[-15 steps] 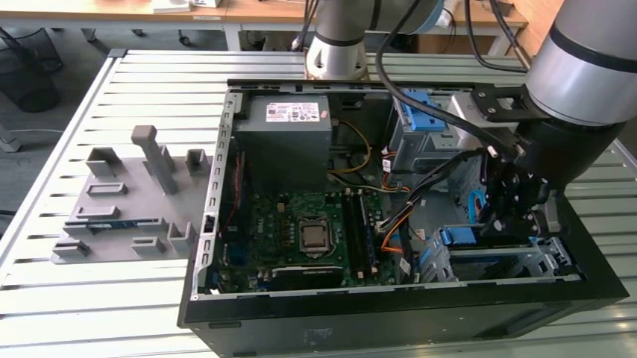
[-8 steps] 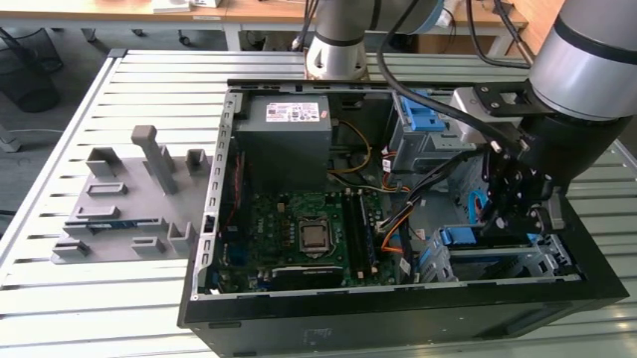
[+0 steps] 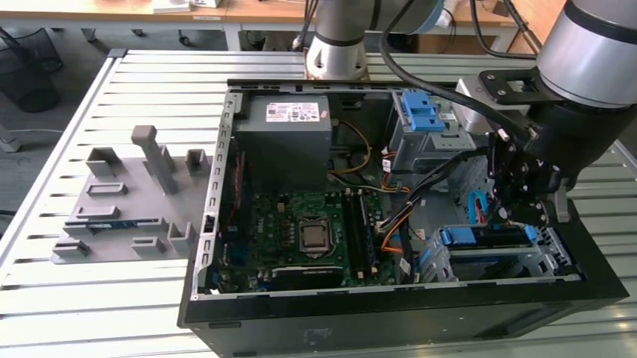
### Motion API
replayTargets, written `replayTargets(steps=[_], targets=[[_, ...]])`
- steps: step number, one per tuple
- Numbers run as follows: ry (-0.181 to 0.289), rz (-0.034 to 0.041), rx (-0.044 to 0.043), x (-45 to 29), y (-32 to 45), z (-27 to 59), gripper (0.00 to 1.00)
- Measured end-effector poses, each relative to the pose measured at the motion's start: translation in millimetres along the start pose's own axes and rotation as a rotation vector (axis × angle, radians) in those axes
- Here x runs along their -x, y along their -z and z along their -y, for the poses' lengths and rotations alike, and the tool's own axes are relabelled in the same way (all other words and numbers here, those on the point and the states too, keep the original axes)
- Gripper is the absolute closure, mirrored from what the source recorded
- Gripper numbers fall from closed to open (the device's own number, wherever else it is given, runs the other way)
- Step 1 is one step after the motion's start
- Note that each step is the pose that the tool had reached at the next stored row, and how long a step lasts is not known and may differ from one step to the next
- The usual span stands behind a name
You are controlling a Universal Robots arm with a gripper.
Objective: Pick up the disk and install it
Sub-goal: 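Insert the second disk wire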
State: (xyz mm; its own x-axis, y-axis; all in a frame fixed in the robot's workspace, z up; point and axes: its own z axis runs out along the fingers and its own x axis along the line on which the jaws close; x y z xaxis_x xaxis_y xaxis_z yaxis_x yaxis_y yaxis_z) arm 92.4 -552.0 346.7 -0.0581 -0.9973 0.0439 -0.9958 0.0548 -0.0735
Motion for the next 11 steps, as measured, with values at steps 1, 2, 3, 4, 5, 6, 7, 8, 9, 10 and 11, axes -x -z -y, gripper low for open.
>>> replayTargets(steps=[1, 2, 3, 4, 5, 6, 7, 8, 9, 10, 11], targets=[[0.0, 0.0001, 0.0001, 0.0, 0.1, 0.0, 0.84], [0.0, 0.0002, 0.0001, 0.0, 0.1, 0.0, 0.89], [0.0, 0.0001, 0.0001, 0.0, 0.1, 0.0, 0.89], [0.0, -0.0001, 0.0002, 0.0, 0.2, 0.0, 0.89], [0.0, -0.0002, 0.0002, 0.0, 0.3, 0.0, 0.89], [0.0, -0.0002, 0.0002, 0.0, 0.3, 0.0, 0.89], [0.0, -0.0001, 0.0003, 0.0, 0.3, 0.0, 0.89], [0.0, -0.0002, 0.0004, 0.0, 0.3, 0.0, 0.89], [0.0, -0.0001, 0.0005, 0.0, 0.3, 0.0, 0.89], [0.0, -0.0001, 0.0005, 0.0, 0.3, 0.0, 0.89], [0.0, -0.0002, 0.0006, 0.0, 0.3, 0.0, 0.89]])
